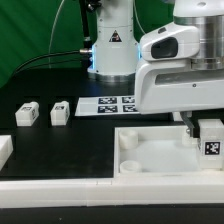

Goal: Assemble one leg

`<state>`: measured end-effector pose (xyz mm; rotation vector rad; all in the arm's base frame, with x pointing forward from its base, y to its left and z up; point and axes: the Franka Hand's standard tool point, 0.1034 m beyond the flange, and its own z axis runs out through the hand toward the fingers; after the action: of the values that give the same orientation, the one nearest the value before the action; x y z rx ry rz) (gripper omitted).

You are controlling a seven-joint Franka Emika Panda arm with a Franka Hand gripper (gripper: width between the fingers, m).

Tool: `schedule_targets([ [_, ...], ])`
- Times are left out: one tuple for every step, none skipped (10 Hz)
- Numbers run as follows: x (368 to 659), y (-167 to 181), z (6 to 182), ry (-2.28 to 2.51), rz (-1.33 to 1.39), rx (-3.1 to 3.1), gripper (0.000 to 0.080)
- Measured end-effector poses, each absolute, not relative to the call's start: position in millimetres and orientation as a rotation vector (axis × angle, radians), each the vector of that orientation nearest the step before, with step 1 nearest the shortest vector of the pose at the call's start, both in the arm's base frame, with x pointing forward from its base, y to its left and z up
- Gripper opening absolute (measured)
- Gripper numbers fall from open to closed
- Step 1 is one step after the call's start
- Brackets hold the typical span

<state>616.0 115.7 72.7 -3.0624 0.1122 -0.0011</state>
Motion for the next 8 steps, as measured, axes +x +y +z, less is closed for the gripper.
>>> schedule_targets([
  [616.0, 115.4, 72.7, 0.113, -0.001, -3.062, 0.0294],
  [615.9, 115.3, 72.6, 0.117, -0.001, -3.062, 0.0294],
  [615.9, 115.3, 72.6, 0.155, 0.001, -3.06, 0.0294],
  [616.0, 115.2, 72.6, 0.152, 0.001, -3.06, 0.0294],
  [615.9, 115.4, 72.6, 0.235, 0.004, -3.054, 0.0294],
  [615.9, 115.7, 72.6, 0.349, 0.009, -3.043, 0.0294],
  [616.0, 116.1, 72.6, 0.498, 0.014, -3.016, 0.0294],
  [615.8, 116.4, 72.3, 0.709, 0.028, -2.963, 0.0294],
])
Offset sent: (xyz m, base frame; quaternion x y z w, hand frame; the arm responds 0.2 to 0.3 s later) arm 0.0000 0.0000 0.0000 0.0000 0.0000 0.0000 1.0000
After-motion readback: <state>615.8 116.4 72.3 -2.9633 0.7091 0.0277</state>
